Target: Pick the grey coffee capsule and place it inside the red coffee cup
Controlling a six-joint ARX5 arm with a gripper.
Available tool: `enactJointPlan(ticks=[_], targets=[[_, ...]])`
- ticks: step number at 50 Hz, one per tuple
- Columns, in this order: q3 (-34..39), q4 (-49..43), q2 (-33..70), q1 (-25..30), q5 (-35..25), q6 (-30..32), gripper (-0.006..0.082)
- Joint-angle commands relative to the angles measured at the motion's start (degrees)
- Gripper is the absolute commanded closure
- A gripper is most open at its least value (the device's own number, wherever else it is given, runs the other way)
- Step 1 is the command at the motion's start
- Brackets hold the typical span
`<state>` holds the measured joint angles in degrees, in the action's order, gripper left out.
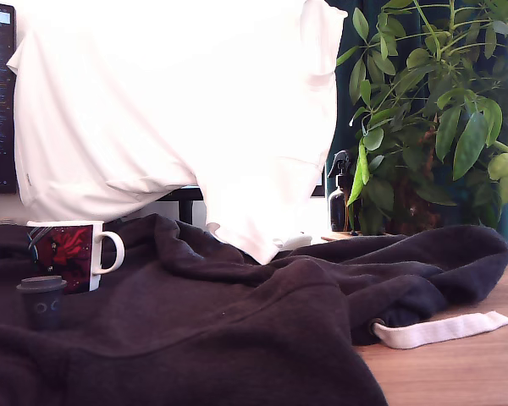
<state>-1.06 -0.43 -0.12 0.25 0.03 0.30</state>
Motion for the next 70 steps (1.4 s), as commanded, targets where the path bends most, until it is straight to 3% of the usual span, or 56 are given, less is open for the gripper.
enactJointPlan(ticks=[1, 19, 26, 35, 46, 60, 62, 64, 70], targets=[[2.54, -0.76, -0.61, -3.45, -5.11, -4.35, 0.0786], [2.54, -1.14, -0.61, -3.45, -5.57, -4.39, 0.0786], [2.54, 2.1, -0.61, -3.45, -7.19, -9.22, 0.0786], [2.49, 9.64, -0.61, -3.45, -18.51, -13.57, 0.0786], [2.43, 8.81, 1.57, -3.06, -31.26, -16.98, 0.0786], [1.9, 8.61, 12.46, 0.5, -33.18, -15.3, 0.0768], [1.9, 9.42, 13.97, 1.36, -32.44, -13.4, 0.0713], [1.9, 11.08, 15.26, 2.36, -31.67, -11.78, 0.0591], [1.77, 17.35, 18.45, 6.51, -27.02, -11.19, 0.0119]])
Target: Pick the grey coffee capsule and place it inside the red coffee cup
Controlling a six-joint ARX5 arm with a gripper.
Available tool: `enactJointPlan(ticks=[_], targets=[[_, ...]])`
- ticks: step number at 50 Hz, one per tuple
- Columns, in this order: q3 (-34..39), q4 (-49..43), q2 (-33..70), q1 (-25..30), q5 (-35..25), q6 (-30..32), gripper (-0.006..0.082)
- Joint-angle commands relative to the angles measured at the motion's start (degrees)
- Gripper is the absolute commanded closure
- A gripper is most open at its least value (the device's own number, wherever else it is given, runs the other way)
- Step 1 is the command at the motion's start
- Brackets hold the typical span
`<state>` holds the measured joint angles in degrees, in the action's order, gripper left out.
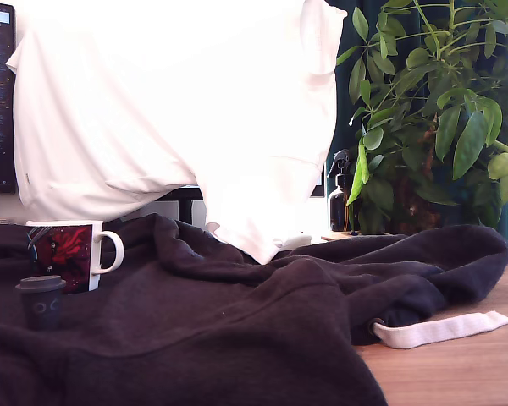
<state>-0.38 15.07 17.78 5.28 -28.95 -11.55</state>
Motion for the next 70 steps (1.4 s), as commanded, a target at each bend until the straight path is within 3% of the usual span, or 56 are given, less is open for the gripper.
enactJointPlan(ticks=[1, 3, 23, 53, 70], targets=[[1.07, 2.05, 0.92, 2.12, 3.06, 0.96, 0.0075], [1.07, 2.01, 1.62, 3.21, 5.01, 2.1, 0.0038], [1.07, 2.89, 12.66, 8.61, 12.76, 7.61, 0.0035], [0.72, 23.08, 40.61, 8.94, 12.04, 9.03, 0.0036], [-5.81, 27.43, 57.09, 9.9, 11.19, 10.54, 0.0036]])
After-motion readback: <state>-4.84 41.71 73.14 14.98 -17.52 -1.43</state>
